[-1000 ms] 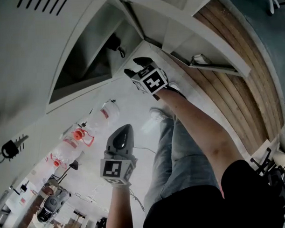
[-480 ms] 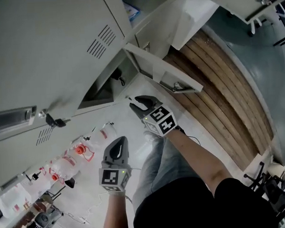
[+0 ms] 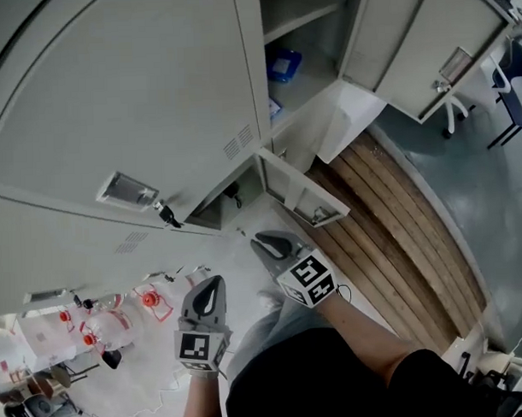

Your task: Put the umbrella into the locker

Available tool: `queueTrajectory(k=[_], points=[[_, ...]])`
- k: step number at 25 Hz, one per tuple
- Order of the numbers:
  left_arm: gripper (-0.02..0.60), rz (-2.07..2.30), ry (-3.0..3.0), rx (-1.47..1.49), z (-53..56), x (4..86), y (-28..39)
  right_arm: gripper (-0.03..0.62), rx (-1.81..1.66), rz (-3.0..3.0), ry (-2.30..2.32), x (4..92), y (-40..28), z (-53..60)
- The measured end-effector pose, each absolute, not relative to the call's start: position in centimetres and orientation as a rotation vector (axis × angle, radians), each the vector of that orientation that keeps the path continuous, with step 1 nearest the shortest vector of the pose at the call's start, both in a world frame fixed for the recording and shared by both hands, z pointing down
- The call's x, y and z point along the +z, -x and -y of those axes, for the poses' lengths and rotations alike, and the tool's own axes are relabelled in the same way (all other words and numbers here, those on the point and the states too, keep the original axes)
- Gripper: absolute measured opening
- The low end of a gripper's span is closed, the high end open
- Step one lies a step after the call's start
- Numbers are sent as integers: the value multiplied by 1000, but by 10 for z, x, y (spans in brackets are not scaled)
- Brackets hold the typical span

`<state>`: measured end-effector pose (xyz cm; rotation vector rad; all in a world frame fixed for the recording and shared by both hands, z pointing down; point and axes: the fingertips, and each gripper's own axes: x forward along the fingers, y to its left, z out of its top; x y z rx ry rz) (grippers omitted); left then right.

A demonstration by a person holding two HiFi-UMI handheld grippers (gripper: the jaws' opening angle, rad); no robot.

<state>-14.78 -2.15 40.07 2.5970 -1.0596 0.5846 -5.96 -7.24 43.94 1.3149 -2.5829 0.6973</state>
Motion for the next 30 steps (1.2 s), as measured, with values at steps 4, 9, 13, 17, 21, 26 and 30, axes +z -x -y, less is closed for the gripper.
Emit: queueTrajectory(k=[4, 9, 13, 17, 21, 26, 30], points=[[9, 1117, -2646, 536, 21, 361, 155, 44, 544, 2598, -1253, 399, 60, 62], [9, 1191, -2707, 486, 19, 313, 161, 43, 403, 2622, -1196, 347, 61, 53], [9, 1245, -2701, 422, 16, 282, 166, 43, 371, 2659, -1187, 312, 61, 47], [9, 1280, -2686, 356, 15, 262, 168, 43, 331, 2685, -1174, 286, 61, 46], [9, 1318, -2677, 323, 13, 252, 169, 43, 304, 2697, -1164, 272, 57, 46], [9, 1348, -2662, 298, 14, 248, 169, 43, 286, 2694, -1158, 266, 51, 46], [9, 1361, -2658, 289, 12, 246, 167, 43, 290, 2689, -1170, 266, 47, 46]])
